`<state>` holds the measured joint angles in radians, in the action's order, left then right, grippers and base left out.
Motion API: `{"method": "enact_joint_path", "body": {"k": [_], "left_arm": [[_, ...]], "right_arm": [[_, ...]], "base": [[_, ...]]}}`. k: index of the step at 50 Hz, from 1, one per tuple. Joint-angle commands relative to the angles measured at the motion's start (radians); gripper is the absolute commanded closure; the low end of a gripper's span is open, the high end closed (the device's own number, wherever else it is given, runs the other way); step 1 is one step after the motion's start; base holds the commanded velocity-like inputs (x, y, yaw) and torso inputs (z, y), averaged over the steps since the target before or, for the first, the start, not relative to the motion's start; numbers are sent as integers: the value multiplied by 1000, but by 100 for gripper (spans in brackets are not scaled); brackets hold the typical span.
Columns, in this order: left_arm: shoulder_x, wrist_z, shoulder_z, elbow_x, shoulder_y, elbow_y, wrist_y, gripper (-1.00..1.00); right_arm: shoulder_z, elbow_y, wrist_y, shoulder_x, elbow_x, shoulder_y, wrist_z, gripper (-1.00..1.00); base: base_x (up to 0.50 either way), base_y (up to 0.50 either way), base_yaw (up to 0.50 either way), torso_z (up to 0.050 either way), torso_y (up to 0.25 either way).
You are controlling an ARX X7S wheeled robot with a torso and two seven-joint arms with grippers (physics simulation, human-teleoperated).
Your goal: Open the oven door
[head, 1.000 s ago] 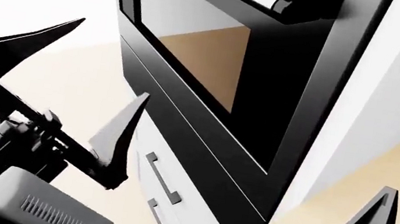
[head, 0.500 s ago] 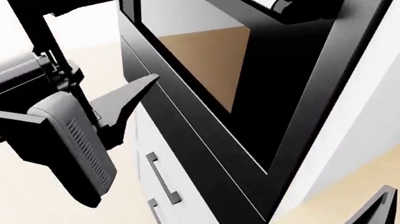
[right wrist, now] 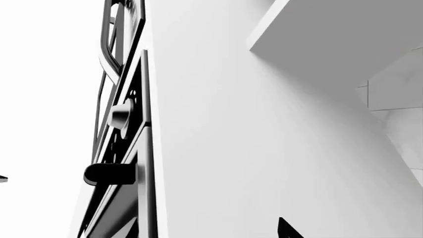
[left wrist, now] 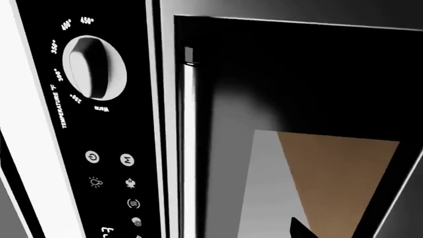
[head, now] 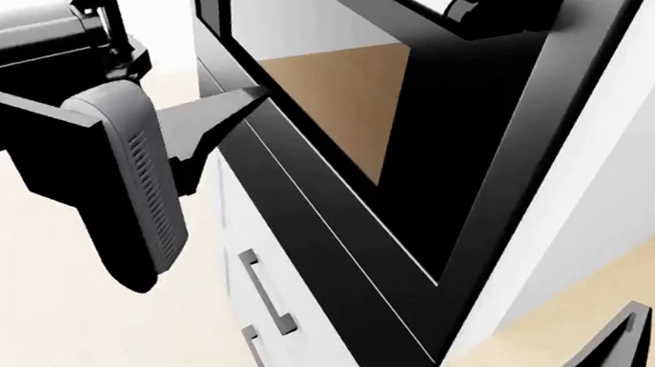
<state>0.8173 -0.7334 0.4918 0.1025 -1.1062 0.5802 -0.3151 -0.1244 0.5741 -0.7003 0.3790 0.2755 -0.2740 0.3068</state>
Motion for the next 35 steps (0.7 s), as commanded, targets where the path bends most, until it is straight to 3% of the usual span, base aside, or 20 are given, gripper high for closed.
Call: {"method": "enact_joint_path", "body": {"k": [1,35], "left_arm": [[-37,-72,37,2,-127,-88,31,-100],[-139,-77,100,9,-219,-301,155,-100]], "right_arm": [[-2,-3,-2,1,0,0,2,-100],[-5,0,-4,8,0,-2,7,-100]], "base": [[0,0,0,0,0],[0,0,0,0,0]]}}
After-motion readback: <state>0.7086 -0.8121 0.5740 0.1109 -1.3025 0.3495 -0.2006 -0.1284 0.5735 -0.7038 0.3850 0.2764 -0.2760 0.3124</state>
